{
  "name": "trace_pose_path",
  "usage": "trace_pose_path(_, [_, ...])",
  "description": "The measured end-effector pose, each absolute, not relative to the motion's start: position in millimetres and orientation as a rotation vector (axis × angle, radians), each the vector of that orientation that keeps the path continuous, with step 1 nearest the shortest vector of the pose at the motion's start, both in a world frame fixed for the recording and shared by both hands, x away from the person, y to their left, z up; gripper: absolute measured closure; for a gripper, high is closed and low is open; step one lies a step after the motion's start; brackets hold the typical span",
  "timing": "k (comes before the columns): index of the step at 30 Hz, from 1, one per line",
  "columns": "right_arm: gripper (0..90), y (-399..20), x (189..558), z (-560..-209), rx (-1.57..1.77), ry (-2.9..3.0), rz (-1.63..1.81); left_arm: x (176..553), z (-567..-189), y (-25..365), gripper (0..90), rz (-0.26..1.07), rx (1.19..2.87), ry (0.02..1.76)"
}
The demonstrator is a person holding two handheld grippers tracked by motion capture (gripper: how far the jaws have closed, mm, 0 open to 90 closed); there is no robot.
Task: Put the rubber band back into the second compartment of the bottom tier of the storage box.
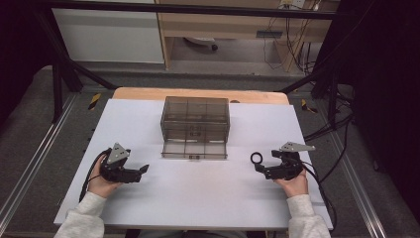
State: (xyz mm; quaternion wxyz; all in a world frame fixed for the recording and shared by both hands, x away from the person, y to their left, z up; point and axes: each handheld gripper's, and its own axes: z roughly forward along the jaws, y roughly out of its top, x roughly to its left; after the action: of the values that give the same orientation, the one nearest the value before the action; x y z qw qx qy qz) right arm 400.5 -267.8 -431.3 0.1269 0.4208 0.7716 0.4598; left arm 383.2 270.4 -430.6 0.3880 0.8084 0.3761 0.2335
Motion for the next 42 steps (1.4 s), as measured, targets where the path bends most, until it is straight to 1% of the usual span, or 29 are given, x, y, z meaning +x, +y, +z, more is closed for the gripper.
trace_pose_path(11, [2.0,-264.0,410.8,-423.7,1.249,2.242,1.319,381.5,-432.1,276.7,9.2,0.568,2.039,0.973])
trace_pose_path(20, [3.1,-260.3,426.6,-416.3,1.262,2.229,1.317,381.4,-433.2,279.3,7.5,0.557,2.033,0.981])
trace_pose_path(26, [3.8,-262.5,435.4,-417.6,1.288,2.228,1.277,380.2,-433.4,277.8,5.5,0.545,2.034,0.969])
trace_pose_path(33, [5.6,-267.0,439.6,-417.0,1.314,2.225,1.254,380.5,-435.4,279.1,5.1,0.531,2.03,0.966])
trace_pose_path(42, [9.2,-266.1,443.6,-425.6,1.332,2.249,1.214,382.3,-438.6,277.5,5.3,0.521,2.043,0.979])
